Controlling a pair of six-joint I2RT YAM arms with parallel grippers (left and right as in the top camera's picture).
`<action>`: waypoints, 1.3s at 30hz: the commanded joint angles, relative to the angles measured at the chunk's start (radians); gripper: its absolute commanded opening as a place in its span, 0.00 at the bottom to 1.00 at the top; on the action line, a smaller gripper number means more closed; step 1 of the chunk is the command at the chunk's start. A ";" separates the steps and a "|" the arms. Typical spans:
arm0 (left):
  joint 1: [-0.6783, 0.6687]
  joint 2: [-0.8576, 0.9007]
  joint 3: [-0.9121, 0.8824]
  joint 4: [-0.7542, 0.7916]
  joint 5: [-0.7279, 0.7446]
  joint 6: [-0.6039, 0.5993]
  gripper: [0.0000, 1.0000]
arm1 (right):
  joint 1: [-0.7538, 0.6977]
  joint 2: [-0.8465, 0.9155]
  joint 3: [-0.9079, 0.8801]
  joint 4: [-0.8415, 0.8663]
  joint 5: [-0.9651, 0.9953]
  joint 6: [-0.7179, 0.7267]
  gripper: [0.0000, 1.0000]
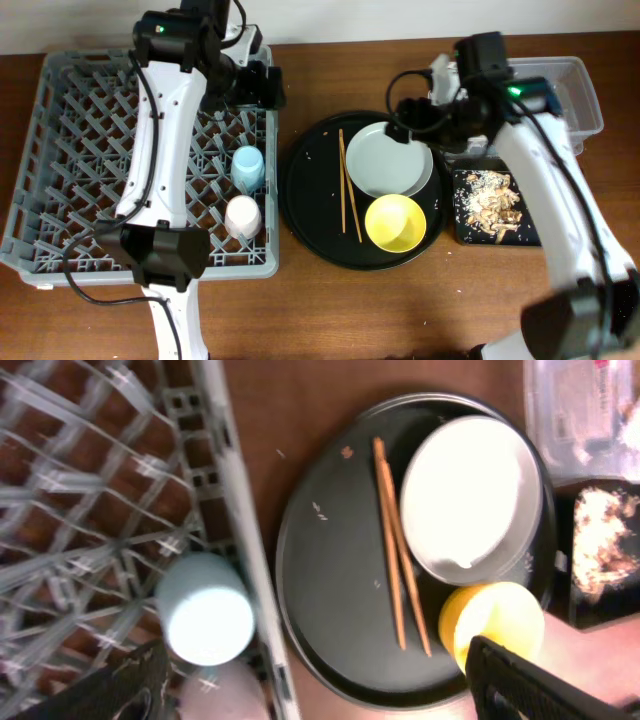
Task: Sort waste into correct bins and load items into the dishwasher rack
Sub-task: 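Place the blue cup upside down in the rack with the left gripper, then grasp the yellow bowl on the round tray with the right gripper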
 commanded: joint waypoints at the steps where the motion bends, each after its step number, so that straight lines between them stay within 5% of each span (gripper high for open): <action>1: -0.068 -0.004 -0.011 -0.030 0.069 0.040 0.92 | -0.001 -0.088 0.014 -0.085 0.224 0.039 0.80; 7: -0.214 0.011 -0.013 -0.006 0.059 0.061 0.92 | -0.089 -0.126 0.014 -0.202 0.236 0.077 0.80; 11: -0.286 0.040 -0.013 0.002 0.058 0.061 0.84 | -0.145 -0.126 0.013 -0.264 0.236 0.068 0.80; 18: -0.323 0.105 -0.013 -0.023 0.058 0.058 0.82 | -0.142 -0.124 -0.108 -0.265 0.198 0.065 0.78; 26: -0.301 0.105 -0.013 0.036 0.058 0.053 0.82 | -0.033 -0.124 -0.435 -0.049 0.148 0.069 0.58; 39: -0.205 0.105 -0.013 0.073 0.055 0.053 0.83 | 0.016 -0.033 -0.618 0.196 0.208 0.095 0.49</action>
